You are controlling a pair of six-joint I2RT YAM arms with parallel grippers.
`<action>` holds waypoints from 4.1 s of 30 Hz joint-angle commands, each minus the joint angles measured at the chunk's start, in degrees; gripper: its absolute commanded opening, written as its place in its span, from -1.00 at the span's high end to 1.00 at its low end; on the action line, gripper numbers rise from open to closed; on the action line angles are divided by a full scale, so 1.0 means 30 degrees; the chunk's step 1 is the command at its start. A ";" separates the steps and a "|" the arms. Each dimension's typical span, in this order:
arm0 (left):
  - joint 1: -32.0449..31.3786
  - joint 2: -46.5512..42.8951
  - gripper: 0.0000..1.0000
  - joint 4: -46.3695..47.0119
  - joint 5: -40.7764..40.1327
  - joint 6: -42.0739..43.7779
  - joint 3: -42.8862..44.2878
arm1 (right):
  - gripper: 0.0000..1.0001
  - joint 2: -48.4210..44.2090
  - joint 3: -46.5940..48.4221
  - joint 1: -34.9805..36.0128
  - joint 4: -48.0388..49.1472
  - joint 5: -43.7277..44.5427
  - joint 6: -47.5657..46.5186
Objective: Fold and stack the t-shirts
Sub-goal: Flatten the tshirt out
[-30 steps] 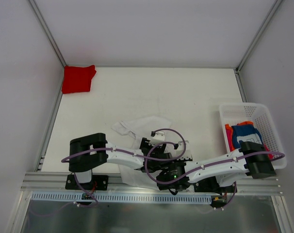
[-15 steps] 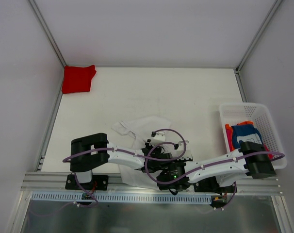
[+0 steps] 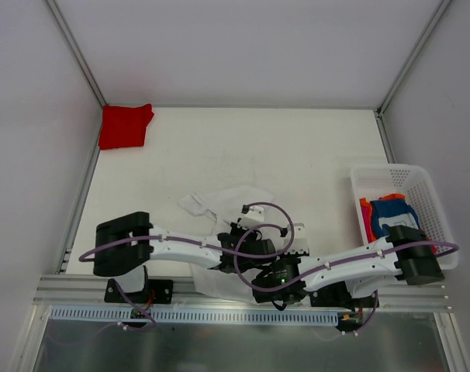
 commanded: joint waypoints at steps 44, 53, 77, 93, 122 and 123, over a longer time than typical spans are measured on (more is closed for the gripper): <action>-0.3947 -2.0595 1.00 0.0447 -0.8284 1.9026 0.6788 | 0.99 -0.9778 1.8682 -0.6524 -0.0351 0.8618 -2.2235; -0.3947 -2.2228 1.00 -0.0050 0.2997 1.9149 1.0306 | 0.99 -0.6844 2.6274 -0.6524 0.4431 0.0194 -3.0070; -0.3947 -3.1021 0.94 -0.0549 1.0339 1.3256 0.6474 | 0.99 -1.2994 2.1724 -0.6408 0.6920 -0.1906 -2.8106; -0.3947 -3.0646 1.00 2.0994 -0.3327 2.9771 -0.5565 | 0.99 -1.0743 1.4364 -0.5785 0.7800 1.3836 -2.7639; 1.8899 -0.8381 1.00 0.6773 1.1620 1.5367 0.2747 | 0.99 -0.1808 1.1694 -2.4804 1.3862 -0.5268 -2.8605; 1.9426 -0.8000 1.00 0.7007 1.1621 1.5366 0.2893 | 0.99 -0.1368 1.1782 -2.5212 1.4358 -0.5705 -2.8576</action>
